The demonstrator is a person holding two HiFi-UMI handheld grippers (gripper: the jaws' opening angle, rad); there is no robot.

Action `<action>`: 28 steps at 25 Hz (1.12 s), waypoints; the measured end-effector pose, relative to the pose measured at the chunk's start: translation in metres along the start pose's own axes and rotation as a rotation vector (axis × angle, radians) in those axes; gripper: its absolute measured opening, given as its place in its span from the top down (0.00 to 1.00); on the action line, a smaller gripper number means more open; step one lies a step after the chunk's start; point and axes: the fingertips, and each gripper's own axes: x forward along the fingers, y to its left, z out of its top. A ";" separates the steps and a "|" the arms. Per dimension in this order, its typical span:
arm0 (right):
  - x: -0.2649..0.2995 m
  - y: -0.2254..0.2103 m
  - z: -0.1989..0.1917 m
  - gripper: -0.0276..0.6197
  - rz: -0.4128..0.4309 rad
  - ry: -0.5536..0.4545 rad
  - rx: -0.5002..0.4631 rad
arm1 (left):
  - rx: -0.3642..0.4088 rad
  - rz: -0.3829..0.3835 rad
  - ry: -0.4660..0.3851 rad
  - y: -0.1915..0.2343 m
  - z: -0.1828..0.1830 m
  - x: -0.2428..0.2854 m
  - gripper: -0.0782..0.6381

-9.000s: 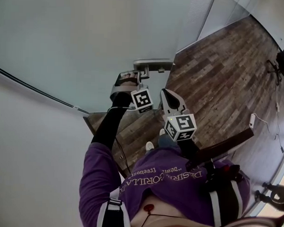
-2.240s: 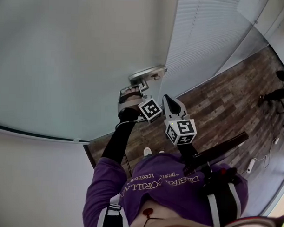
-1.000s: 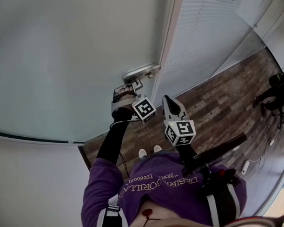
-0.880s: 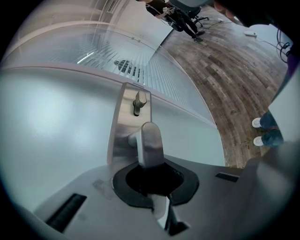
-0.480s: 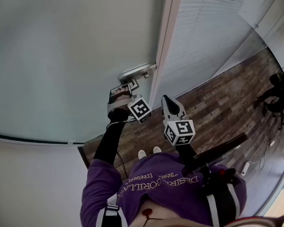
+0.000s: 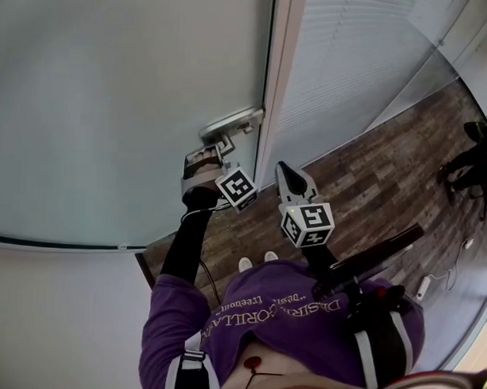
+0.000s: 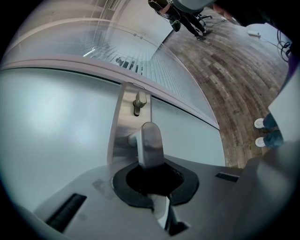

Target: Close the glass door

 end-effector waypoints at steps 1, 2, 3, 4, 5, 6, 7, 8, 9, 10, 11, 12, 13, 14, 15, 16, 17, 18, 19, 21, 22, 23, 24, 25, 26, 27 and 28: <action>0.001 0.000 0.002 0.97 0.003 -0.001 -0.001 | -0.015 -0.001 -0.016 0.001 0.003 0.000 0.88; 0.002 0.001 0.004 0.97 0.006 -0.003 -0.002 | -0.028 -0.003 -0.029 0.001 0.006 0.000 0.88; 0.004 0.001 0.005 0.97 0.010 -0.005 -0.004 | -0.039 -0.007 -0.041 0.000 0.008 0.000 0.88; 0.006 0.002 0.006 0.97 0.014 -0.006 -0.007 | -0.044 -0.011 -0.048 -0.001 0.008 0.000 0.88; 0.007 0.003 0.005 0.97 0.018 -0.007 -0.010 | -0.037 -0.016 -0.043 -0.002 0.007 0.001 0.88; 0.008 0.003 0.005 0.97 0.021 -0.008 -0.012 | -0.033 -0.018 -0.041 -0.002 0.006 0.001 0.88; 0.008 0.003 0.005 0.97 0.023 -0.008 -0.013 | -0.047 -0.017 -0.053 -0.003 0.008 0.001 0.88; 0.009 0.003 0.005 0.97 0.023 -0.009 -0.014 | -0.066 -0.016 -0.069 -0.003 0.011 0.001 0.88; 0.009 0.002 0.005 0.97 0.022 -0.009 -0.015 | -0.074 -0.015 -0.079 -0.004 0.012 0.001 0.88; 0.009 0.001 0.005 0.97 0.020 -0.009 -0.015 | -0.065 -0.015 -0.076 -0.003 0.011 0.001 0.88; 0.010 0.001 0.004 0.97 0.018 -0.008 -0.016 | -0.040 -0.014 -0.060 -0.002 0.008 0.001 0.88; 0.010 0.000 0.004 0.97 0.016 -0.008 -0.016 | -0.010 -0.013 -0.039 -0.001 0.003 0.000 0.88; 0.010 0.000 0.005 0.97 0.014 -0.007 -0.017 | 0.003 -0.012 -0.031 0.001 0.000 0.000 0.88; 0.011 0.000 0.005 0.97 0.013 -0.007 -0.018 | -0.014 -0.013 -0.045 0.001 0.002 0.000 0.88; 0.010 0.000 0.006 0.97 0.011 -0.008 -0.019 | -0.045 -0.016 -0.071 0.000 0.007 0.000 0.88; 0.010 -0.001 0.008 0.97 0.010 -0.009 -0.019 | -0.072 -0.017 -0.093 0.000 0.011 0.000 0.88; 0.009 -0.002 0.008 0.97 0.008 -0.010 -0.020 | -0.085 -0.015 -0.105 0.001 0.013 -0.001 0.88; 0.008 -0.003 0.009 0.97 0.005 -0.010 -0.020 | -0.088 -0.012 -0.107 0.001 0.013 -0.001 0.88; 0.006 -0.004 0.008 0.97 0.003 -0.009 -0.020 | -0.079 -0.009 -0.100 0.002 0.011 -0.001 0.88; 0.004 -0.004 0.005 0.97 -0.003 -0.007 -0.020 | -0.026 -0.007 -0.058 0.004 0.002 -0.001 0.88; 0.003 -0.003 0.004 0.97 -0.006 -0.008 -0.019 | -0.005 -0.009 -0.041 0.003 -0.002 0.000 0.88; 0.003 -0.001 0.003 0.97 -0.007 -0.009 -0.018 | -0.001 -0.011 -0.040 0.001 -0.004 0.000 0.88; 0.002 0.000 0.002 0.97 -0.008 -0.011 -0.017 | -0.013 -0.012 -0.052 0.000 -0.003 0.001 0.88; 0.002 0.000 0.001 0.97 -0.009 -0.013 -0.017 | -0.034 -0.013 -0.072 -0.002 0.000 0.001 0.88; 0.002 -0.001 0.000 0.97 -0.010 -0.014 -0.017 | -0.057 -0.014 -0.092 -0.004 0.003 0.002 0.88; 0.002 -0.002 0.000 0.97 -0.011 -0.014 -0.017 | -0.074 -0.015 -0.108 -0.005 0.006 0.003 0.88; 0.002 -0.003 0.000 0.97 -0.013 -0.014 -0.017 | -0.083 -0.016 -0.116 -0.005 0.007 0.004 0.88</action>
